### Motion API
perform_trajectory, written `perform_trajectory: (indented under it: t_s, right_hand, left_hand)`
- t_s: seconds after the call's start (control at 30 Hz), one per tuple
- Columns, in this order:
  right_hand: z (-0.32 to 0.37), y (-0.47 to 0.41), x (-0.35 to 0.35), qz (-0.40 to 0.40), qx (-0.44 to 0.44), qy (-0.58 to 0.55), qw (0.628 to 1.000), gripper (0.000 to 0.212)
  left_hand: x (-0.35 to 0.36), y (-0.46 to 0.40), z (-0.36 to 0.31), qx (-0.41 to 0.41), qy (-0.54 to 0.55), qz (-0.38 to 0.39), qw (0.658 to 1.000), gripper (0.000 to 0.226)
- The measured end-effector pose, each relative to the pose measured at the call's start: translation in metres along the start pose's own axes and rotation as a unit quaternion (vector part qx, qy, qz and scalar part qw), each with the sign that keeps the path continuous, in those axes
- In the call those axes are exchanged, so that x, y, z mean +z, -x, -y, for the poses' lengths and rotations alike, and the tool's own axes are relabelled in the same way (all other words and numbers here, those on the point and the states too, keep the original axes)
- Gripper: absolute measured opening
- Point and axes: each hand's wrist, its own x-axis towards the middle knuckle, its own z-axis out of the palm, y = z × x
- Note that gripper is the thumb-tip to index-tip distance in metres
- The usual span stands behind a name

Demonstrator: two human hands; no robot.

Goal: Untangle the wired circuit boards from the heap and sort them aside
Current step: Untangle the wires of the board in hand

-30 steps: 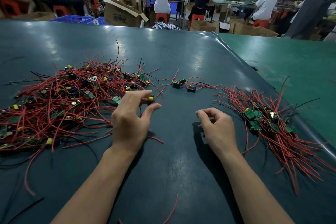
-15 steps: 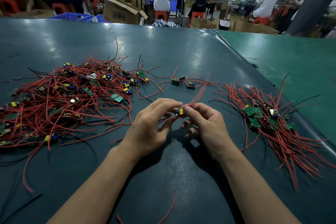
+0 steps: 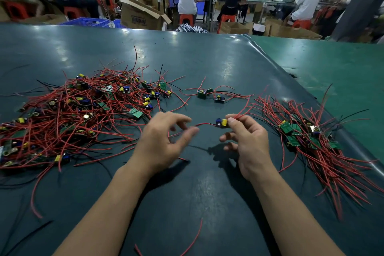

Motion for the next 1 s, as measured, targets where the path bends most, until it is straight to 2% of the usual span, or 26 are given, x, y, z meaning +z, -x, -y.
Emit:
perform_trajectory:
  t_s: [0.07,0.13,0.23,0.37,0.5,0.57,0.63,0.7,0.73,0.8,0.87,0.97,1.0]
  right_hand:
    - [0.001,-0.002,-0.001,-0.024,0.006,-0.027,0.999,0.012]
    - [0.002,-0.003,-0.002,-0.039,0.017,-0.05,0.998,0.011]
    - [0.003,-0.004,-0.003,-0.045,0.028,-0.062,0.997,0.012]
    - [0.002,-0.002,-0.001,-0.021,0.011,-0.063,0.998,0.019]
    - [-0.001,-0.003,0.002,-0.047,-0.024,-0.035,0.998,0.021]
    - [-0.002,-0.004,0.001,-0.069,-0.024,-0.045,0.996,0.02]
    - [-0.001,-0.006,0.0,-0.079,-0.004,-0.09,0.993,0.021]
    - [0.001,-0.006,0.0,-0.069,0.031,-0.154,0.985,0.02]
    - [0.002,-0.007,0.001,-0.062,0.048,-0.189,0.979,0.019]
    - [0.005,-0.007,0.0,-0.051,0.073,-0.237,0.967,0.017]
    - [0.005,-0.005,0.001,-0.045,0.087,-0.237,0.967,0.017]
    - [0.001,-0.001,0.007,-0.033,0.102,-0.199,0.974,0.017]
    - [0.0,0.0,0.009,-0.032,0.105,-0.195,0.975,0.016]
  left_hand:
    - [0.004,0.003,0.001,0.003,0.021,0.103,0.994,0.035]
    - [0.007,0.003,0.006,-0.008,0.01,0.123,0.992,0.034]
    - [0.007,0.001,0.007,-0.012,-0.008,0.057,0.998,0.017]
    - [0.004,-0.003,0.013,-0.028,-0.038,-0.056,0.997,0.008]
    - [0.004,-0.005,0.014,-0.05,-0.067,-0.11,0.99,0.003]
    - [0.004,-0.004,0.01,-0.061,-0.04,-0.155,0.985,0.001]
    - [0.002,-0.007,0.004,-0.08,0.059,-0.216,0.971,0.007]
    - [0.001,-0.01,-0.003,-0.118,0.22,-0.243,0.937,0.02]
    - [0.002,-0.012,-0.007,-0.156,0.332,-0.234,0.9,0.03]
    - [0.008,-0.014,-0.017,-0.243,0.529,-0.175,0.794,0.045]
    - [0.013,-0.013,-0.024,-0.292,0.611,-0.123,0.726,0.042]
    - [0.009,-0.013,-0.017,-0.327,0.678,-0.106,0.65,0.021]
    - [0.005,-0.013,-0.013,-0.329,0.705,-0.103,0.62,0.022]
